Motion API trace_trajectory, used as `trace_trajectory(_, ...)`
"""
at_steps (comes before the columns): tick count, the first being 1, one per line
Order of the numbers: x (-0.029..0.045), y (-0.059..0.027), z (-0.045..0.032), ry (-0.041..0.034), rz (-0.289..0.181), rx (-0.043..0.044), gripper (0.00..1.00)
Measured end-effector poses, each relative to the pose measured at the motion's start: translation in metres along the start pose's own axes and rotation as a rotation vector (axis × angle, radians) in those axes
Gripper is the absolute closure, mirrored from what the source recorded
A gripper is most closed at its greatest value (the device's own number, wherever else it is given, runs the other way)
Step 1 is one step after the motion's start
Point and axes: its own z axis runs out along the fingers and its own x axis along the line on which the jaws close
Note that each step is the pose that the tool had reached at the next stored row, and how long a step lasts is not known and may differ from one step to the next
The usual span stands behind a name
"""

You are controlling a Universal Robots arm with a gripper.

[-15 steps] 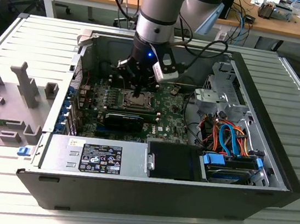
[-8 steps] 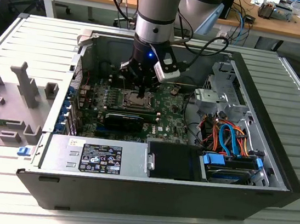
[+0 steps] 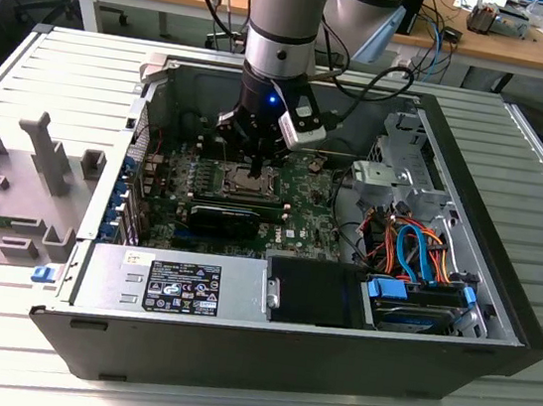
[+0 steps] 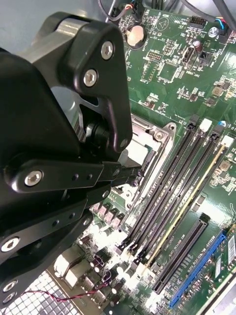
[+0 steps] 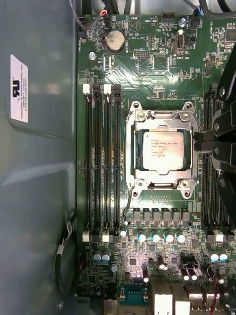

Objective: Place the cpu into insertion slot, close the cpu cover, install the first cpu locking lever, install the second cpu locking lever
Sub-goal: 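Install the first cpu locking lever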

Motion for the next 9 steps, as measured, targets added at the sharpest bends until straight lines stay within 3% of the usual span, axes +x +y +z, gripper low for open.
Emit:
trace_trajectory(6,0.0031,-0.0002,-0.0079,-0.0031,0.000,-0.0019,0.89)
trace_trajectory(9,0.0099,-0.0001,-0.0086,-0.0086,0.000,-0.0021,0.89)
